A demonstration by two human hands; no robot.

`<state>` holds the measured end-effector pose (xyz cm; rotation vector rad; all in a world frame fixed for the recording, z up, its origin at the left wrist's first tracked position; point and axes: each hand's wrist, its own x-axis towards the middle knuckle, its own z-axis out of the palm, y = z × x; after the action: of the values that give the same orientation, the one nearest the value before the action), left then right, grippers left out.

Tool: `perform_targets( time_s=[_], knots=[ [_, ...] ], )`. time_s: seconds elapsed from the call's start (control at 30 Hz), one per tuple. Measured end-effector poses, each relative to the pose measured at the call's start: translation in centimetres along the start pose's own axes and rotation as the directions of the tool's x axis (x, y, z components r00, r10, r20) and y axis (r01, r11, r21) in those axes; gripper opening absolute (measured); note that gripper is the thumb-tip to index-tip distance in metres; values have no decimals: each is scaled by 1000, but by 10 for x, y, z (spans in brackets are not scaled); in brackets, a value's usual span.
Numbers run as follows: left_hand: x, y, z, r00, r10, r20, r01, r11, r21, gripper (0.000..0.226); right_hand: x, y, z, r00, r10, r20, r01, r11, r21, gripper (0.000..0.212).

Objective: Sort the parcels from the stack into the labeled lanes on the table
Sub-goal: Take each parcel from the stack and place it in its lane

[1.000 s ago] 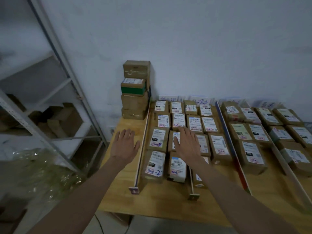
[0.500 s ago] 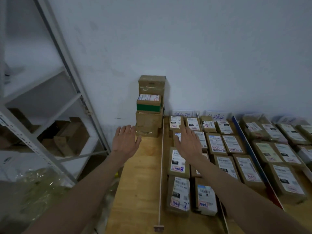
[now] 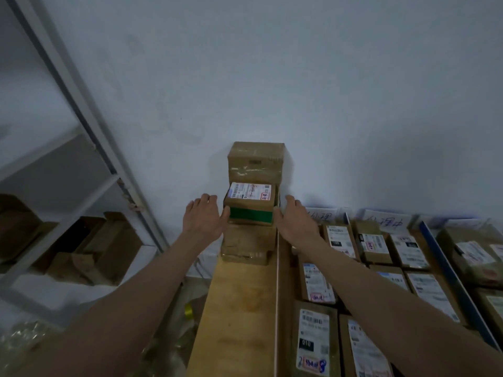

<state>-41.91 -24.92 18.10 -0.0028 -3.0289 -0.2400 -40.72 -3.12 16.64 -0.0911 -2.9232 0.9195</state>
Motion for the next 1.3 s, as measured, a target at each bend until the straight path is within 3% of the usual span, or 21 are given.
perform_targets(
  time_s=[0.27, 0.4, 0.6, 0.7, 0.8, 0.9, 1.0, 1.1, 1.2, 1.3],
  knots=[
    [63, 15, 54, 968, -190, 166, 245, 867, -434, 63, 76, 2, 43, 954, 259, 151, -296, 896, 330, 40],
    [68, 21, 68, 961, -216, 172, 275, 788, -551, 51, 80, 2, 51, 951, 256, 172, -305, 866, 396, 34],
    [47, 20, 56, 967, -215, 140, 255, 748, -613, 50, 54, -7, 38, 961, 236, 144, -276, 846, 455, 32],
    [29, 17, 41, 966, -225, 127, 251, 706, -662, 50, 26, -10, 26, 963, 203, 180, -269, 797, 541, 43],
    [4, 14, 25, 965, -241, 101, 241, 669, -704, 47, -7, -10, 23, 954, 173, 247, -290, 749, 595, 67],
    [-26, 5, 13, 982, -191, 5, 142, 710, -690, 41, -43, -13, 20, 945, 140, 294, -309, 670, 675, 79],
    [-52, -10, 5, 991, -130, -11, 87, 721, -687, 38, -80, -17, 14, 933, 154, 325, -351, 589, 728, 65],
    [-70, -31, -3, 997, -30, 68, 69, 705, -706, 34, -110, -16, 9, 920, 175, 350, -373, 658, 654, 41],
    [-83, -50, -8, 983, 92, 156, 50, 689, -723, 26, -130, -16, 5, 895, 180, 408, -394, 749, 533, 40],
    [-99, -55, -10, 958, 189, 214, 12, 720, -694, 27, -145, -25, 4, 851, 130, 509, -428, 734, 528, 45]
  ],
)
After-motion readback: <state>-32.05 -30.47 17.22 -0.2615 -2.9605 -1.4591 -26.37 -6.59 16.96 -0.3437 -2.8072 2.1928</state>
